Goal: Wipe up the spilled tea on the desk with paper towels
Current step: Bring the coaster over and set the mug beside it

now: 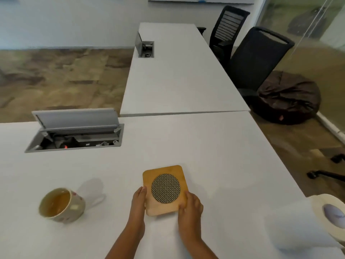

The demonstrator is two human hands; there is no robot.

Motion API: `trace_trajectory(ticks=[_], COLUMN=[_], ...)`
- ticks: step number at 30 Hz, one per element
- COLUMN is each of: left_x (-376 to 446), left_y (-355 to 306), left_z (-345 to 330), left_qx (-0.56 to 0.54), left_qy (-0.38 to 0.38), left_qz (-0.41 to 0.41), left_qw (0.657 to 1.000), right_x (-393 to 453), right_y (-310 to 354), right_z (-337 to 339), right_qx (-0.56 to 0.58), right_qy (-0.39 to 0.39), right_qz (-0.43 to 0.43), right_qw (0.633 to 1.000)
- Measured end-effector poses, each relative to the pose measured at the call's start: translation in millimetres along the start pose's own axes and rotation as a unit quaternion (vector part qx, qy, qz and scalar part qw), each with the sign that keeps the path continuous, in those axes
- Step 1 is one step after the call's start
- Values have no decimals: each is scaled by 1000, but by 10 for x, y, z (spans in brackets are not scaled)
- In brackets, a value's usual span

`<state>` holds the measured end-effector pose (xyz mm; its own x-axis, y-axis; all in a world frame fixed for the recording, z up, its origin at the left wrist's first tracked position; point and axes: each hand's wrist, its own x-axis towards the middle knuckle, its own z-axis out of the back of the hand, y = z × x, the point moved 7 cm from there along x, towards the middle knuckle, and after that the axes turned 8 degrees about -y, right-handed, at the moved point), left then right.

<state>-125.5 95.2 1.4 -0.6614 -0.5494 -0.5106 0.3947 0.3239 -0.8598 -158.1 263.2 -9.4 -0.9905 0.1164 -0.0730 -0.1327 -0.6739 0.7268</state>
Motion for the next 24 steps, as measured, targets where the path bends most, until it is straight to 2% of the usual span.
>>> trace_trajectory(ticks=[10, 24], left_x=[144, 344], left_y=[97, 78], left_z=[722, 850], left_qx=[-25, 31], left_qy=[-11, 20], left_qz=[18, 29], left_qw=[999, 999], right_x=[-300, -349], right_y=[239, 179], right_z=[-436, -618], right_qx=[-16, -1], right_qy=[67, 88], right_qz=[53, 18], right_qw=[996, 996])
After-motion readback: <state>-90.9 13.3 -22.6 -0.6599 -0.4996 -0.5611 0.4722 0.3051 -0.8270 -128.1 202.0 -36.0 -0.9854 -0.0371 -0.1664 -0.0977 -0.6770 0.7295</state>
